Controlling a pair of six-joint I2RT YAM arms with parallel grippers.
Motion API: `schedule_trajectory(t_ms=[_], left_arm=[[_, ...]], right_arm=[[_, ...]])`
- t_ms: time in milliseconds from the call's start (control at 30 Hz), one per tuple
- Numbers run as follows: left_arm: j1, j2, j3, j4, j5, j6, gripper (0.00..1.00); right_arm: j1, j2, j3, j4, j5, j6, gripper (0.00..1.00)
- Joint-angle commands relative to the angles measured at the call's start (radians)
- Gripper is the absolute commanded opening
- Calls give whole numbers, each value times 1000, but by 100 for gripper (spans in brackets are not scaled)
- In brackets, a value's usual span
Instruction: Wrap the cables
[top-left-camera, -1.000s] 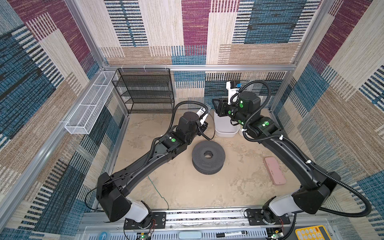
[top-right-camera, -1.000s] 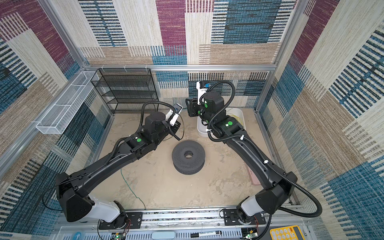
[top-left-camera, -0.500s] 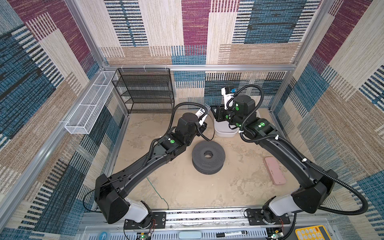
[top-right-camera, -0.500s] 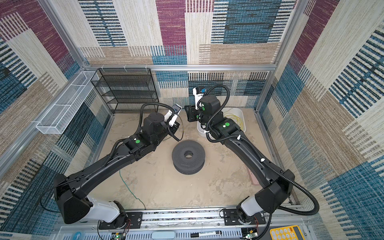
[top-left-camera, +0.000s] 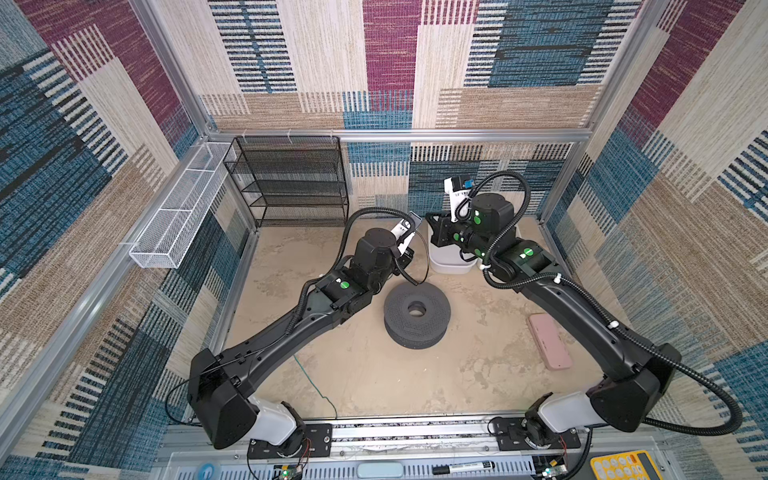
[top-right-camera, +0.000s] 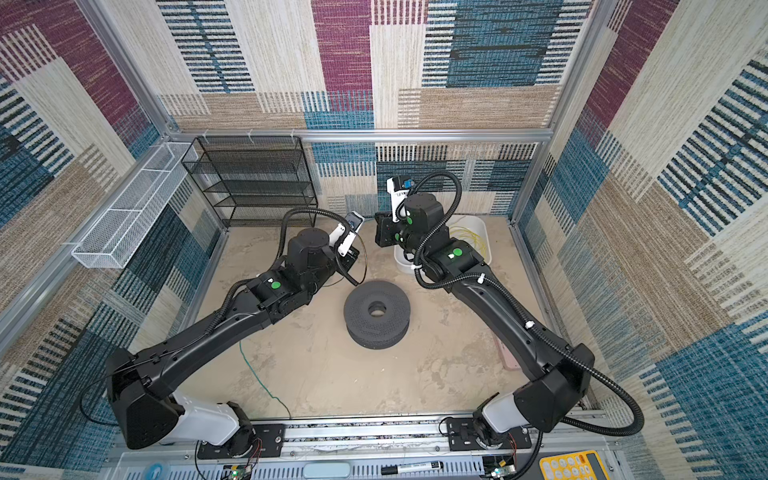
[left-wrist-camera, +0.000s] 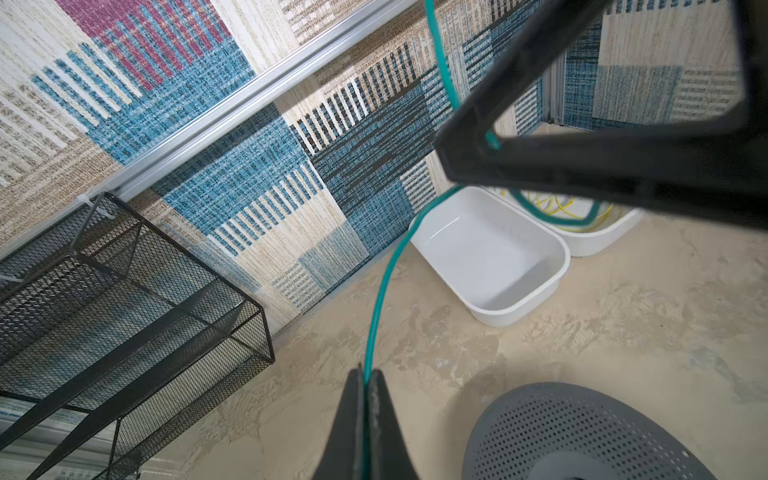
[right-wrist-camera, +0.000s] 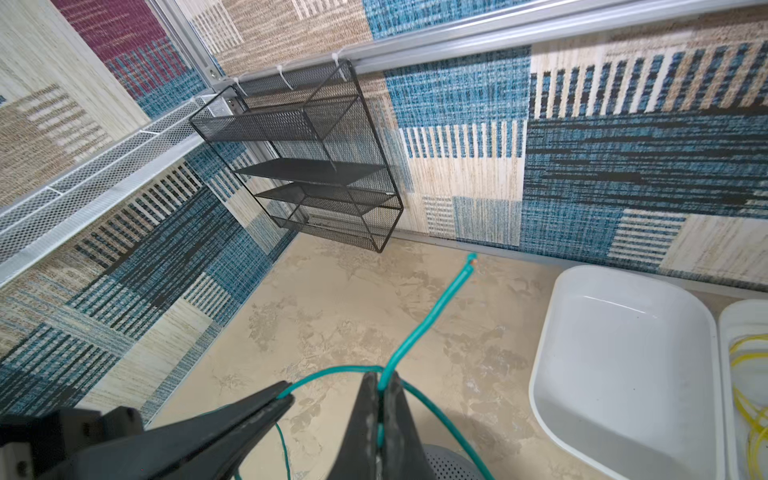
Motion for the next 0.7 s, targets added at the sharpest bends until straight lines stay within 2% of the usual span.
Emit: schedule_trajectory(t_ms=[0, 200, 400, 567, 667], left_arm=[[0, -9, -15, -6, 18, 11, 0], [7, 17, -9, -107, 112, -2, 0], [30, 43, 12, -195, 291, -27, 0], [67, 42, 25, -225, 462, -61, 0], [78, 39, 26, -225, 501, -74, 0]], right_arm=[[-1, -22, 11, 85, -7, 6, 0], [-12, -59, 23, 144, -110, 53, 0], [-43, -83, 23, 259, -207, 116, 0], [-53, -96, 11, 346, -242, 147, 0], [-55, -97, 4, 357, -259, 158, 0]])
